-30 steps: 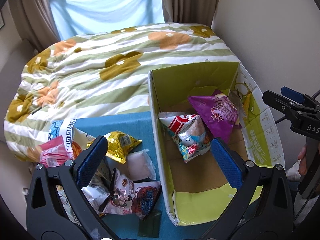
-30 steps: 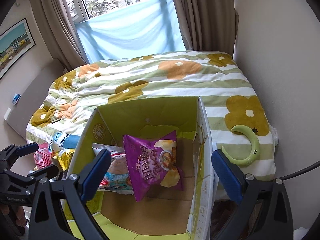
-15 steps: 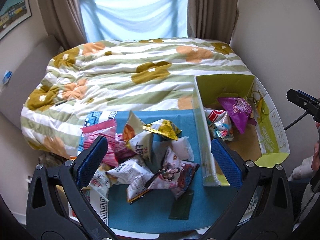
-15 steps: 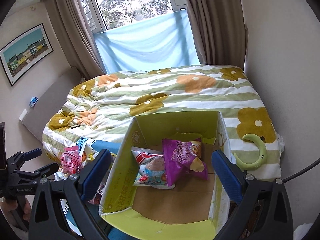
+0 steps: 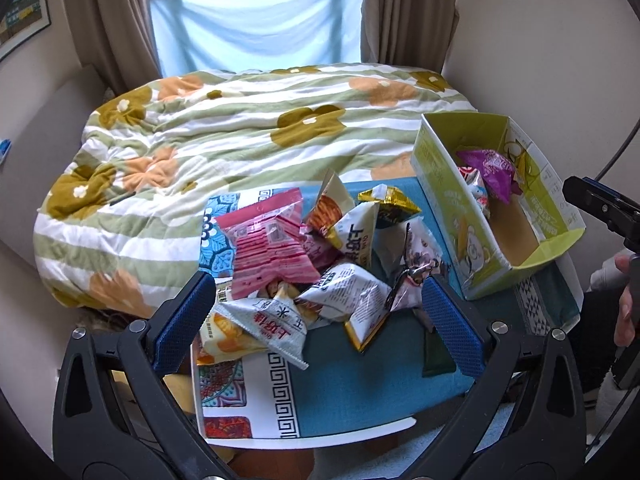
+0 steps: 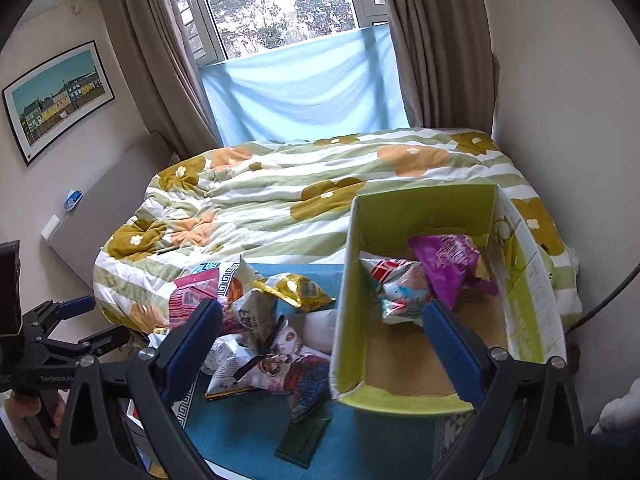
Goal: Organize snacks
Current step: 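Withdraw both tools from the box back toward the snack pile, then grasp the white rice-cracker bag with the left tool while the right tool grasps a white printed bag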
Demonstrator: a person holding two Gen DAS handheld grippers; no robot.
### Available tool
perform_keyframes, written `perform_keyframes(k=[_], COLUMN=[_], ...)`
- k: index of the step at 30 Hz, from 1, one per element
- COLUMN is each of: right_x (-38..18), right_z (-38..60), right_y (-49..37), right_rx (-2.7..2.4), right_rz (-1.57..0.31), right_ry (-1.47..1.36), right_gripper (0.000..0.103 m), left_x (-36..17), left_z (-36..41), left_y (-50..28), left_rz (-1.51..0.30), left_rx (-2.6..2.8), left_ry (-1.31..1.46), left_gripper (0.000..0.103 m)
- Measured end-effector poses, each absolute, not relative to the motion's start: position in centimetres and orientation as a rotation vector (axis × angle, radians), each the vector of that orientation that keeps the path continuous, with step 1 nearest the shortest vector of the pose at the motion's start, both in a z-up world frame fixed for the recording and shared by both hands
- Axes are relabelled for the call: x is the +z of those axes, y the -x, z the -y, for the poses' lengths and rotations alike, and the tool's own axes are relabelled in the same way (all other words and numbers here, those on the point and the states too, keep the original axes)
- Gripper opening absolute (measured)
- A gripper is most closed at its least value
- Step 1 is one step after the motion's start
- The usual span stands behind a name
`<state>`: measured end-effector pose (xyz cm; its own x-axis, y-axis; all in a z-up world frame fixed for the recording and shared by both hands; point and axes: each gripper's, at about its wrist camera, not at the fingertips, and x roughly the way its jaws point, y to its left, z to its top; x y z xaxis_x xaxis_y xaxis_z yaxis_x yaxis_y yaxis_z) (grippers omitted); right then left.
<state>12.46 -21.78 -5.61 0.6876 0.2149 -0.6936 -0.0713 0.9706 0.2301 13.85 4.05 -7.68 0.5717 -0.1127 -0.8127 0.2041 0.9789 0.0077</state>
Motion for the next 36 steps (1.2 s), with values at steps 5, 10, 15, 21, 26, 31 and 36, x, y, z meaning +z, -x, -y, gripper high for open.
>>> perform_keyframes(k=[5,10,15,21,26,31,36], right_x=[-7.4,-9.7,-12.4,-16.6,-19.8,-21.7,-22.6], right_z=[17.4,13.9,11.4,8.2,6.1,4.7,3.7], right_y=[-11.3,-11.4,-12.9,-15.5,-17.2,-18.6,-20.2], right_rx=[0.164,0.17,0.208,0.283,0.353,0.419,0.505], right_rz=[-0.818,-0.862,-0.914,-0.991,-1.052,-1.098,-1.132], right_ry=[-0.198,-0.185,-0.157,-0.076,0.009,0.096,0.168], right_gripper=[0.1,0.1,0.1,0.1,0.1,0.1,0.1], left_x=[-10.2,-13.2,-16.1,-18.8,-20.4,-22.9,-25.0], left_z=[-7.3,-10.4,-11.9,-10.4,-7.8,-6.4,-5.1], left_y=[-14.0,-14.7,-15.8,-16.9,-17.5,-18.0,-17.9], left_rz=[-0.981,-1.039,-1.074,-1.017,-0.992,-1.024,-1.051], left_rx=[-0.223,-0.229,-0.226,-0.217,-0.282,-0.316,-0.348], left_ry=[-0.111,-0.096,-0.064,-0.205,-0.349,-0.467,-0.564], left_gripper=[0.102,0.102,0.102,0.102,0.102,0.093,0.089])
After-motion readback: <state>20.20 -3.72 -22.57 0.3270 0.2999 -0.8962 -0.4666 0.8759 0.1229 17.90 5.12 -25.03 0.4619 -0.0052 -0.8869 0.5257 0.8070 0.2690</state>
